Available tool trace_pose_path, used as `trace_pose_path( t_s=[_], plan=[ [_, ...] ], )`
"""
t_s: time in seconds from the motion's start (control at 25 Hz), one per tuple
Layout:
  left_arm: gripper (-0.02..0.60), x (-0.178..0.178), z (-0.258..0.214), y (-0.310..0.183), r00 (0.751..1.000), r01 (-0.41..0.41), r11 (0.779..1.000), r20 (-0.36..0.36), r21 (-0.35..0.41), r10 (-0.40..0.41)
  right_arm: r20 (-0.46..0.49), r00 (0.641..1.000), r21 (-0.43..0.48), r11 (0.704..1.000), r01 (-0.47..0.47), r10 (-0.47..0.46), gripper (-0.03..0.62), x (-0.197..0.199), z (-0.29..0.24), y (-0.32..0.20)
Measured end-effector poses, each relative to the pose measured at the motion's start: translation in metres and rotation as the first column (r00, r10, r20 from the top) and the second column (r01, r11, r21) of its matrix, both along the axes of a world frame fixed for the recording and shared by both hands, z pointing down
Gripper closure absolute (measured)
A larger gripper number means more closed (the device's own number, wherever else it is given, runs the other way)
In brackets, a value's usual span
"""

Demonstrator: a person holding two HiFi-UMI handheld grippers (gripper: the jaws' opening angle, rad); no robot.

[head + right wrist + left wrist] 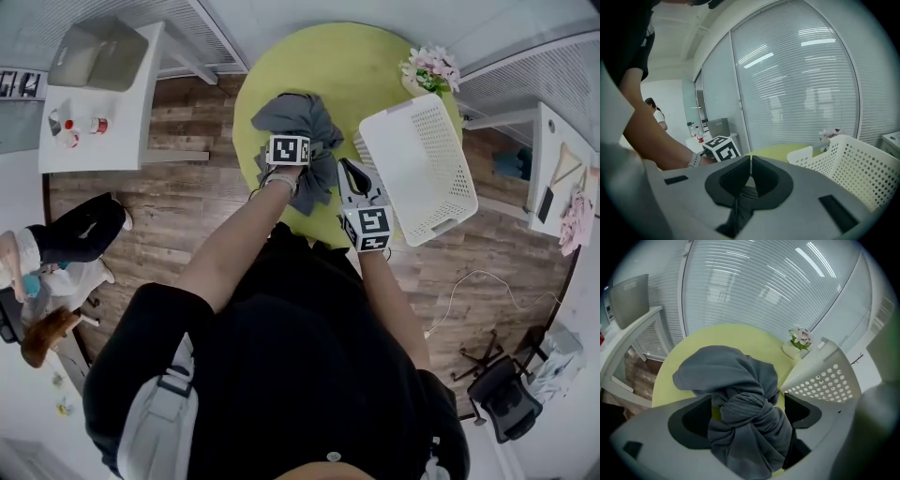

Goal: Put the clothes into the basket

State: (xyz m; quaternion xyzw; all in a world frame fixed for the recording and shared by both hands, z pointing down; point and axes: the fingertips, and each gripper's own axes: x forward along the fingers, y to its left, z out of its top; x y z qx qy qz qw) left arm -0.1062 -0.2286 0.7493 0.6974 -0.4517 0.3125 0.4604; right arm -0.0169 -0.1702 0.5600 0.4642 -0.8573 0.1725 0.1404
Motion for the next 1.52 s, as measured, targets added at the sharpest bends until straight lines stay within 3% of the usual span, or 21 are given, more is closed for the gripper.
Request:
trace_pose_path(
  t_s=[0.32, 0.68, 0.88, 1.0, 1.16, 1.32, 1.52],
  plan=[
    [0.103, 0.008, 0.039, -0.005, 0.996, -0.004, 0.999, 0.086, -0.040, 0.007, -0.003, 1.000, -0.029, 0.999, -0.018, 0.018, 0.566, 0.016, 0.005, 0.003],
    [0.107, 0.009, 0.073, -0.008, 0.990, 0.061, 0.995, 0.130, -0.082, -0.050, -0.011, 1.000, -0.064, 0.998, -0.016, 0.015, 0.566, 0.023, 0.013, 0.023],
    [0.175, 0.007, 0.067, -0.006, 0.992, 0.034, 0.998, 0.123, -0.049, -0.028, -0.014, 1.000, -0.064, 0.998, -0.011, 0.010, 0.566, 0.027, 0.011, 0.031],
    [0.225, 0.004, 0.056, -0.004, 0.992, -0.016, 0.999, 0.121, -0.033, 0.020, -0.004, 1.000, -0.054, 0.998, -0.018, 0.018, 0.566, 0.030, 0.008, 0.031],
    [0.242, -0.004, 0.039, 0.002, 0.986, -0.118, 0.993, 0.123, 0.008, 0.116, 0.006, 1.000, -0.051, 0.998, -0.024, 0.024, 0.566, 0.031, 0.006, 0.035],
    [0.245, -0.016, 0.023, 0.014, 0.961, -0.240, 0.970, 0.150, 0.046, 0.231, 0.019, 0.999, -0.040, 0.999, -0.025, 0.026, 0.566, 0.027, 0.002, 0.036],
    [0.247, -0.040, 0.005, 0.034, 0.930, -0.331, 0.941, 0.190, 0.073, 0.313, 0.031, 0.999, -0.016, 1.000, -0.015, 0.016, 0.566, 0.012, -0.007, 0.040]
  ],
)
